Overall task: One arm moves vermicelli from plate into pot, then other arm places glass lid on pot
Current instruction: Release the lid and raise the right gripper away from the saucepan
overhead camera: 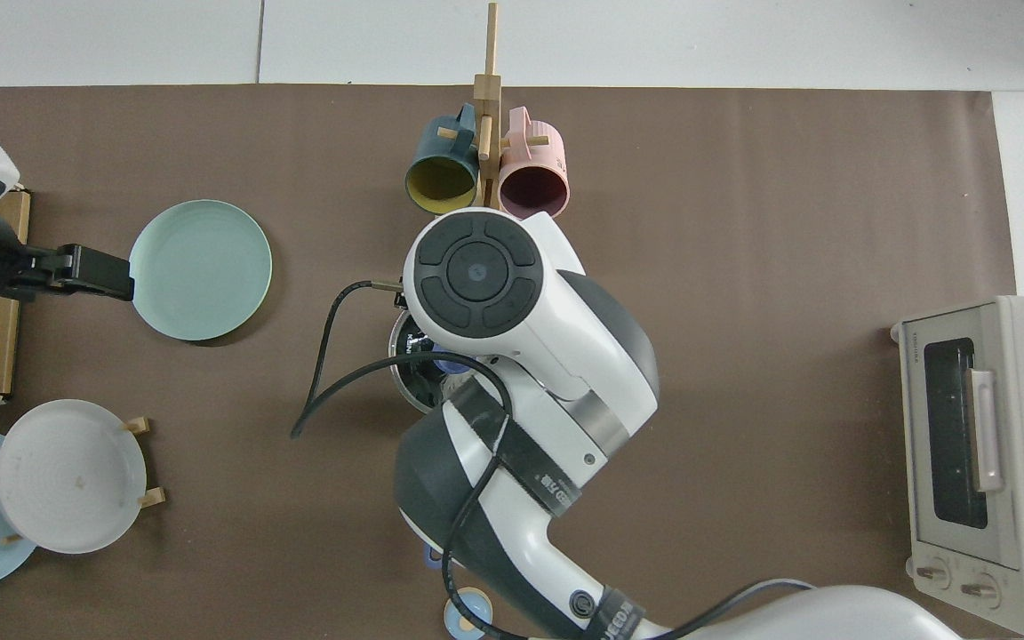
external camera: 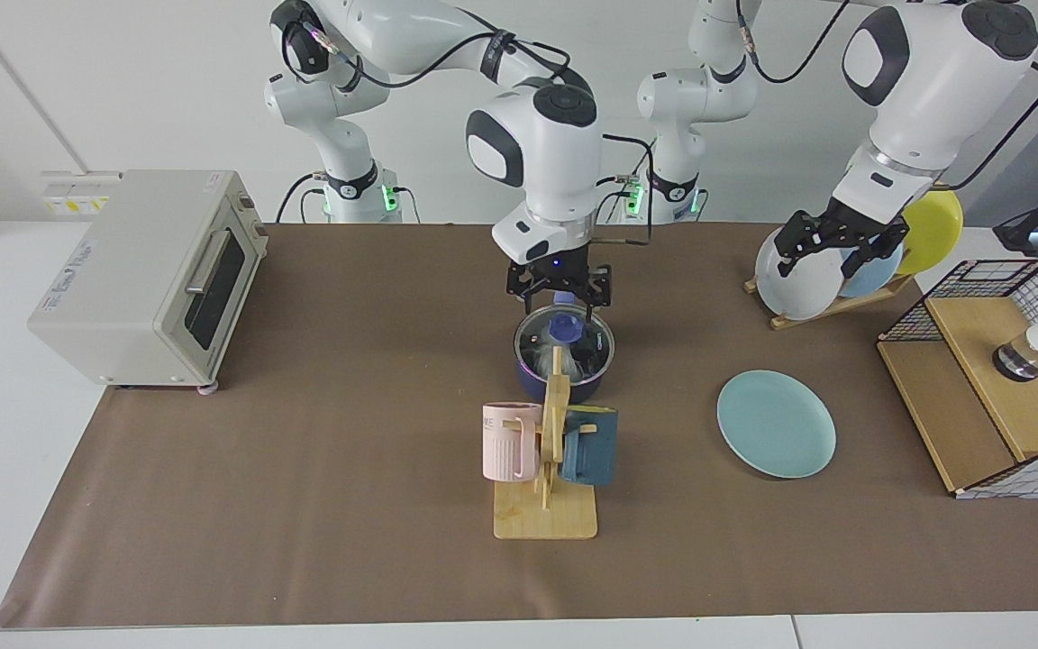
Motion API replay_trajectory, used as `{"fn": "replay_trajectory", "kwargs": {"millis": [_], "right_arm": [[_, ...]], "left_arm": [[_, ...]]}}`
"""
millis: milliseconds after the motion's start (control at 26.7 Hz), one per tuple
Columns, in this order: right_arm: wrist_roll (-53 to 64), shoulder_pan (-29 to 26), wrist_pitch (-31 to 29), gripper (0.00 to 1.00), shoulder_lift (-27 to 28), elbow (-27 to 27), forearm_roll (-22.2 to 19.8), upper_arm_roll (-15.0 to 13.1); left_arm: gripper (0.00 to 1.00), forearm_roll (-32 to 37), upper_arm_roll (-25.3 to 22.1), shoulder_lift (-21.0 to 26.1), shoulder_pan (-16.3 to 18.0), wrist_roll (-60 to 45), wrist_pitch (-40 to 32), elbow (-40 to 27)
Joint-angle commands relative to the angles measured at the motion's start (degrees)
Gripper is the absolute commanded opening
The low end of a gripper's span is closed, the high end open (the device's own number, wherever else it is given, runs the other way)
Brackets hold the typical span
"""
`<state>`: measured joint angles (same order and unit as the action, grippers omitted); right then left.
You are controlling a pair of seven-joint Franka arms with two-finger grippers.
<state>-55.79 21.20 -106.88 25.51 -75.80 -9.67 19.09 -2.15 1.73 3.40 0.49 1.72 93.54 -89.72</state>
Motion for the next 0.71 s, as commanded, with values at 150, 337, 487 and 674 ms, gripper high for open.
{"fn": "replay_trajectory", "kwargs": {"millis": [150, 337, 487, 674], "right_arm": [[13.3, -8.3, 7.8, 1.00, -8.3, -3.7, 6.1, 0.0], [22.0, -9.4, 14.1, 1.00, -10.9, -4.4, 6.2, -4.1], [30.2, -9.3, 16.4, 1.00, -14.2, -7.8, 6.4, -8.9], [42.9, -9.2, 16.4, 1.00, -17.0, -10.9, 6.5, -15.5]], "left_arm": [[1.00, 0.1, 0.1, -1.0, -0.1, -0.7, 0.7, -0.7], [1.00, 0.1, 0.1, -1.1, -0.1, -0.7, 0.7, -0.7], [1.00, 0.1, 0.1, -1.1, -0.1, -0.7, 0.7, -0.7], [1.00, 0.1, 0.1, -1.1, -0.1, -0.7, 0.7, -0.7]]}}
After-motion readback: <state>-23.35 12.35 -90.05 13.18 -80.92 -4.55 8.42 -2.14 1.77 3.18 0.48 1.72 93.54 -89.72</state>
